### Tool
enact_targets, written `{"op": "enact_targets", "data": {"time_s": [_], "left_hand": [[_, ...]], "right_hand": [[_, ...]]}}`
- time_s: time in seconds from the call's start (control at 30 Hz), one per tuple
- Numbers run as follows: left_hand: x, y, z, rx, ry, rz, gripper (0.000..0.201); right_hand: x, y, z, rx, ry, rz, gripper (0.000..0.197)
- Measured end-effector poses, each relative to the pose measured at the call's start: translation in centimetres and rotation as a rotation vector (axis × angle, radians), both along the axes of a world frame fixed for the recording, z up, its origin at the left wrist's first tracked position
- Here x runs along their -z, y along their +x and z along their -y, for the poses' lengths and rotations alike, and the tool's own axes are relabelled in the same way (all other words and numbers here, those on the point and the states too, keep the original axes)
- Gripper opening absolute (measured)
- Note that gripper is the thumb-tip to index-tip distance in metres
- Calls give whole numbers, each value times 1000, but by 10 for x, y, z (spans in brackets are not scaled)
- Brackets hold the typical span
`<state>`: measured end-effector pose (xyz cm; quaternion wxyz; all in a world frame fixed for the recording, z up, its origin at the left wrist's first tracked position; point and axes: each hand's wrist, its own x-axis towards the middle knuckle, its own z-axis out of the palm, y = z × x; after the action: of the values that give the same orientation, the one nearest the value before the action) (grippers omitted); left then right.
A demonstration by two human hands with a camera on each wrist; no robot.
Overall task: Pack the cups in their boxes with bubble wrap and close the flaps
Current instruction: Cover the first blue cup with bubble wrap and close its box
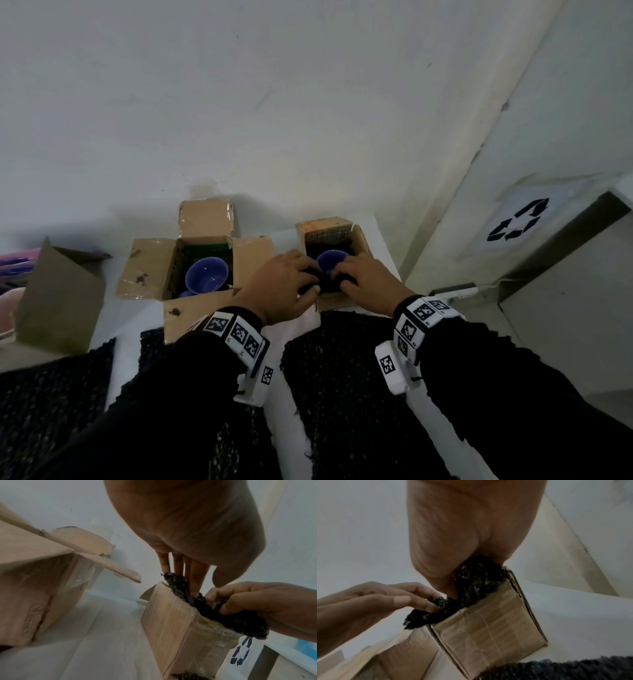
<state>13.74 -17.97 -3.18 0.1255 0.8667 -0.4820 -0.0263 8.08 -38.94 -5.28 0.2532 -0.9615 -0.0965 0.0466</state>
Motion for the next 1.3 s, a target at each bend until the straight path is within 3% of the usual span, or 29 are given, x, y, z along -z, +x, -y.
{"op": "enact_targets", "data": {"time_s": [0.1,0.27,0.37,0.47,0.53,0.63,0.73,0.87,0.97,1.1,1.3], "left_hand": [[4,3,2,-9,96,58,44],[4,8,9,-50,186,110,51],[5,9,13,-162,133,123,42],[6,11,19,-253,121,83,41],[5,12,24,-242,142,114,32],[6,11,30,-243,149,186,21],[11,7,30,-201,90,217,19],[16,4,17,-34,-4,126,40],[20,4,9,84,23,78,32],[25,0,14,122,61,145,14],[29,-5,10,10,-35,239,24]], "right_hand": [[-1,-1,-1,-29,-161,-32,66],[-12,11,0,8,-288,-190,30],[-13,18,2,-48,-378,-247,28],[-10,22,1,50,-346,-140,15],[-7,23,-1,93,-390,-68,19],[-5,22,-4,89,-535,-39,6],[-4,16,0,83,-492,-12,3],[-2,0,8,99,-337,65,21],[-1,-8,12,29,-337,10,44],[6,-9,8,2,-428,20,28],[9,-11,-4,22,-313,31,43]]}}
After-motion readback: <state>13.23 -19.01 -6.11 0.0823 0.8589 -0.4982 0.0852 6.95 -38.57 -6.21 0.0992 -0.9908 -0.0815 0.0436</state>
